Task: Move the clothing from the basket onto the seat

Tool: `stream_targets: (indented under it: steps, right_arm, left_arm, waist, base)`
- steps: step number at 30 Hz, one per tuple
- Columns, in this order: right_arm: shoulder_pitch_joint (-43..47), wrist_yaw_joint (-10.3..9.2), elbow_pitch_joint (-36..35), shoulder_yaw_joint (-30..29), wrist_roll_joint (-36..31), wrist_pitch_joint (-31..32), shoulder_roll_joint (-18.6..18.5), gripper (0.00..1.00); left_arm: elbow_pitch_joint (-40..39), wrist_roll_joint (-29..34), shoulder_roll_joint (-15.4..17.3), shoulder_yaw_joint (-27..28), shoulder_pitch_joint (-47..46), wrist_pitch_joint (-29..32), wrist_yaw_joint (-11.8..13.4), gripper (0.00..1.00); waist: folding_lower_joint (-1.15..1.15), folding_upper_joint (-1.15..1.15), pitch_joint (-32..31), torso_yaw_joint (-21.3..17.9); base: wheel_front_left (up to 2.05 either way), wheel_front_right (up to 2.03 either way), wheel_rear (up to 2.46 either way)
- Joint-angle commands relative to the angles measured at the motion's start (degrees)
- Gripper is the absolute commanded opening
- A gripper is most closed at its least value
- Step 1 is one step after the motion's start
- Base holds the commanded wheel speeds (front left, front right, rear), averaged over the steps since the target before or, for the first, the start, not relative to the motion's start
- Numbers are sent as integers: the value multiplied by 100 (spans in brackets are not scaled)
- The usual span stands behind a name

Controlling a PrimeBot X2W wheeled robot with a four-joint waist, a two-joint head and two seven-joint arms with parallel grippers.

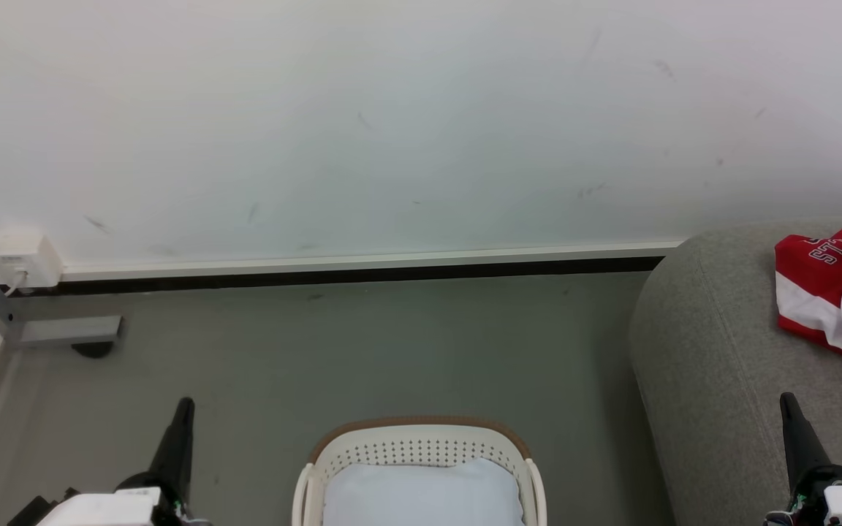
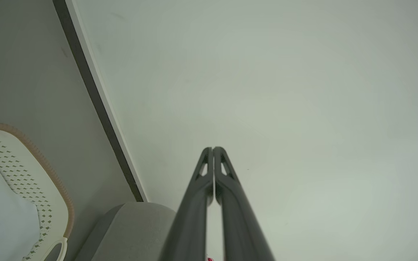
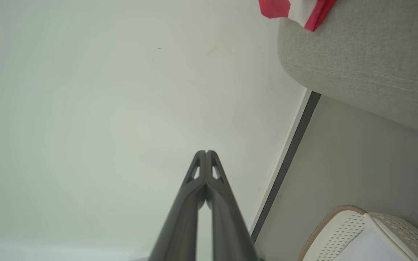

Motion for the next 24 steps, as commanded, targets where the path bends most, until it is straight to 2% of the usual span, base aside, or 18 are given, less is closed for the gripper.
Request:
stream_targets:
  steps: [1,10,24]
  right_arm:
    - [-64,-11,-50,-27,101,34,-37,0]
    - [-84,-12,-90,-67,459,123,-38,0]
    - [-82,-12,-83,-63,437,122,-38,0]
  left_arm:
    - [-25,-135,13,36,-61,36,-26,0]
    - [-54,-453,-1,75,-93,122,-70,0]
    - [-52,-440,0,72,-89,122,-57,0]
  waist:
    - [0,0,1,3]
    - [0,0,17,32]
    - [0,0,18,33]
  base:
    - [0,0,0]
    - [0,0,0]
    - [0,0,0]
